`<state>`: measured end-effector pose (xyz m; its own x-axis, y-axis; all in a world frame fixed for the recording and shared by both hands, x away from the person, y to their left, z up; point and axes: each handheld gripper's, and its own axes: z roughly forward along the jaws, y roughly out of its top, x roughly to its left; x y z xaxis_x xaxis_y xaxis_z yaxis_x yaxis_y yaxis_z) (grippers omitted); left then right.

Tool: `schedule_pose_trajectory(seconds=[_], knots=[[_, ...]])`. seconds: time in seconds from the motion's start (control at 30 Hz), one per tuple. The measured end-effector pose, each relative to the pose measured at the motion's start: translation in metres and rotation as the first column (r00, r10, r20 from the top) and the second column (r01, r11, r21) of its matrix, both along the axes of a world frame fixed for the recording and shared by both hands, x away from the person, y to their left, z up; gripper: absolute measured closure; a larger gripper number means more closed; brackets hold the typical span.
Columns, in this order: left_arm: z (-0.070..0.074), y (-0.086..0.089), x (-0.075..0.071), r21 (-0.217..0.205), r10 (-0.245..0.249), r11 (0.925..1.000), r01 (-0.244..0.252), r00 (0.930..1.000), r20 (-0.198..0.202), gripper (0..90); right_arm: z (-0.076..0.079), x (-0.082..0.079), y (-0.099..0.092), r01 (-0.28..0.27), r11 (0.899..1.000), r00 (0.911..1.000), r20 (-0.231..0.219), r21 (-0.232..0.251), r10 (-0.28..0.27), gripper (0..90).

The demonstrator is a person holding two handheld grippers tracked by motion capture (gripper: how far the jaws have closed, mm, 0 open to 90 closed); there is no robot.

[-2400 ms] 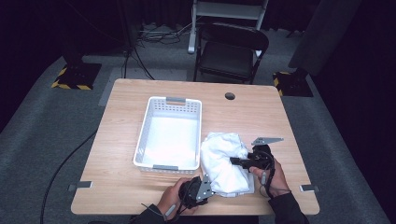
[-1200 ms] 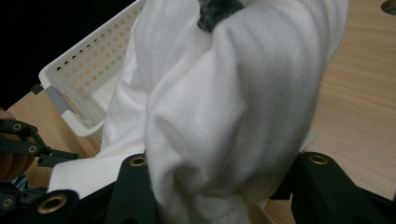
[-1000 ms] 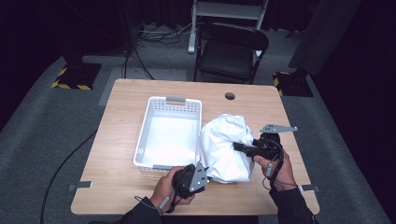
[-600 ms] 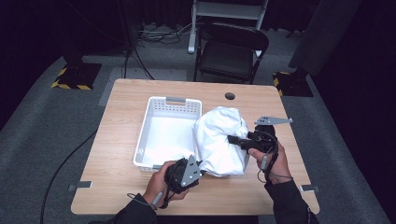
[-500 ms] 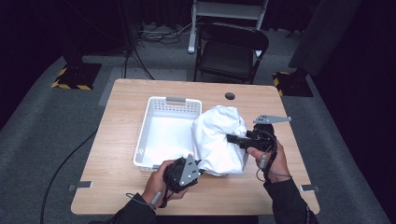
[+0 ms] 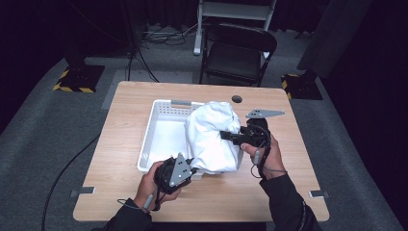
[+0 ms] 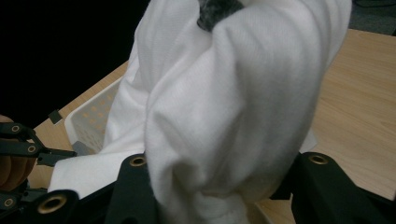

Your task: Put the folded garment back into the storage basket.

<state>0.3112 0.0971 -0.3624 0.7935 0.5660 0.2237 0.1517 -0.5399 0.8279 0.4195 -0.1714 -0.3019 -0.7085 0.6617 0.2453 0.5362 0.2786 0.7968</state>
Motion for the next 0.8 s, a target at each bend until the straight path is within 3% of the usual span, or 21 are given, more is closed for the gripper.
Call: schedule_pose_trajectory(seconds=[0.8], knots=[[-0.005,0.040,0.003,-0.034,0.097,0.9947,-0.097,0.9952,-0.017,71.5,0.000,0.014,0.047,-0.050,0.999,0.9987,0.008,-0.022,0.050,57.2]])
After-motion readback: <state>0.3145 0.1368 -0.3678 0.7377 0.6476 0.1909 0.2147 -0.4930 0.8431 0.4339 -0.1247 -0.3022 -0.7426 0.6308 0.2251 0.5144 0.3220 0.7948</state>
